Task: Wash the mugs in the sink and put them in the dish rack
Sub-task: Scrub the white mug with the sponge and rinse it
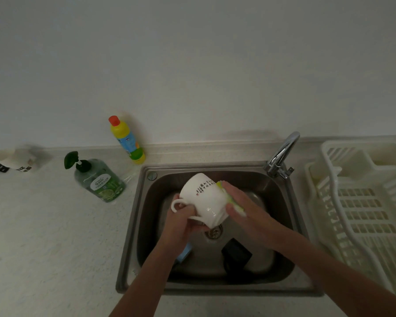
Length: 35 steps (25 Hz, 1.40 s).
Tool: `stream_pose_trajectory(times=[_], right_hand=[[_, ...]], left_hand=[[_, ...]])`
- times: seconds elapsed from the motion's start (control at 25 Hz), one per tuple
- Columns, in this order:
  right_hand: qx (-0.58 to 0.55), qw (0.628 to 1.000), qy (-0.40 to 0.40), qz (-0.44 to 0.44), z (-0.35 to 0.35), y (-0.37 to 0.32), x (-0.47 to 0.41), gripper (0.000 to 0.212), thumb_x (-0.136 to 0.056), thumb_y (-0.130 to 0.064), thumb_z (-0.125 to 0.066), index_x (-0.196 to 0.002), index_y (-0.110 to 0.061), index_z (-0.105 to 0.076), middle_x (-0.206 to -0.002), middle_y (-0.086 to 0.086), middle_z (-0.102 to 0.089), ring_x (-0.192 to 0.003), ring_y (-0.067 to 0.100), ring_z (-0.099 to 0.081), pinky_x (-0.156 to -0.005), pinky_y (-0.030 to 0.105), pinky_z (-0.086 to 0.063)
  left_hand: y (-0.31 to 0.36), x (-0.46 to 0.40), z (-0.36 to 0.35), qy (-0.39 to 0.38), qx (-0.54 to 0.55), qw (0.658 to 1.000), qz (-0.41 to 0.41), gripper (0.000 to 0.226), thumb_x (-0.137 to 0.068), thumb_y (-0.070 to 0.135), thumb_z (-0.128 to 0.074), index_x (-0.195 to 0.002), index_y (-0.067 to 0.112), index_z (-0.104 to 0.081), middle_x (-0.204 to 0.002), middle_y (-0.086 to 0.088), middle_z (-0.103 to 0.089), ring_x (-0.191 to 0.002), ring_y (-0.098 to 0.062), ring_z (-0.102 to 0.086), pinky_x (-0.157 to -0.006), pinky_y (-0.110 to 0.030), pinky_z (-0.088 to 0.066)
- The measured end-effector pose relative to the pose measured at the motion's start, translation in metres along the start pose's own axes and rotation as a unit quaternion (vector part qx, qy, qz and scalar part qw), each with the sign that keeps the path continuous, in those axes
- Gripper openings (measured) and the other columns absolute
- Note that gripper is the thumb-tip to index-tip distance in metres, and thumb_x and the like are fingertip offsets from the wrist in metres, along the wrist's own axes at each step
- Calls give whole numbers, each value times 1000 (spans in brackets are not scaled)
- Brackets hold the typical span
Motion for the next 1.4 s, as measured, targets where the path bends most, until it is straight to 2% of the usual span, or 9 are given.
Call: stream_pose_trajectory(times=[0.16, 0.28, 0.44, 0.6, 0.72, 0.8, 0.92, 1.2, 1.4], right_hand=[[292, 948, 41, 119, -25, -25, -8, 66, -102, -56, -17, -158, -21, -12, -166, 2, 6, -151, 24, 5, -123, 39, -5], [61, 997, 29, -26, -8, 0, -23, 55, -102, -55, -31, -153, -43, -16, -165, -6, -8, -146, 15, -23, -120, 41, -26], [-294, 946, -20, -137, -9, 27, -7, 51, -91, -61, -41, -140, -54, -30, -155, -10, -36, -132, 8, -47, -114, 36, -37], [34, 999, 1, 0, -23, -3, 2, 61, -100, -57, -32, -155, -38, -14, -164, -16, -1, -150, 2, 5, -122, 26, -2], [149, 986, 12, 70, -17, -3, -8, 64, -99, -56, -32, -156, -37, -13, -165, -12, 5, -150, 3, 9, -121, 23, -5], [-69, 997, -14, -21, -2, 13, -11, 56, -100, -53, -38, -153, -44, -19, -164, -16, -9, -148, 0, -15, -117, 24, -26], [-366, 926, -31, -83, 7, 16, 3, 58, -95, -52, -52, -149, -41, -33, -153, -16, -39, -133, 5, -48, -108, 30, -45], [-405, 909, 81, -61, 3, 4, -9, 77, -63, -31, -85, -133, -30, -55, -130, -4, -63, -111, 18, -65, -81, 30, -57], [-551, 814, 138, -124, -7, 13, -8, 55, -74, -19, -73, -128, -21, -61, -122, 12, -67, -112, 32, -64, -94, 46, -55]], left_hand=[[-8, 6, -14, -26, -129, 991, 5, 37, -85, -1, -60, -119, 11, -52, -110, -18, -67, -91, -31, -71, -65, -45, -59], [-20, 19, -18, -46, -89, 994, 36, 47, -79, 4, -63, -123, 14, -52, -114, -17, -67, -97, -36, -70, -64, -48, -59], [-23, 12, 3, 51, 75, 995, 48, 40, -87, 0, -52, -126, 8, -50, -118, -23, -65, -88, -37, -72, -56, -44, -58], [-24, 10, -7, 25, -39, 999, 21, 37, -92, -4, -50, -124, 15, -51, -116, -20, -65, -93, -34, -72, -65, -49, -59], [-27, 13, -24, -36, -131, 991, 18, 39, -87, -2, -60, -121, 17, -53, -114, -16, -66, -99, -34, -69, -70, -52, -59], [-26, 16, -25, -40, -76, 996, 31, 45, -78, 0, -58, -121, 13, -53, -114, -19, -65, -99, -36, -68, -64, -49, -59], [-26, 23, -24, -36, 51, 992, 110, 42, -84, 1, -48, -126, 1, -55, -117, -27, -66, -101, -43, -67, -60, -46, -59], [-32, 29, -32, -78, 188, 948, 245, 50, -96, 22, -46, -141, -1, -46, -143, -29, -47, -130, -45, -48, -109, -54, -42], [-27, 13, -24, 9, -11, 985, 173, 34, -97, 43, -54, -116, 16, -64, -105, -15, -74, -103, -33, -69, -70, -37, -58]])
Point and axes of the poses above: each hand's wrist, its own x-axis away from the middle knuckle, its own z-axis out of the back of the hand, y = z × x, the point moved 6 cm from there along -x, towards the middle knuckle
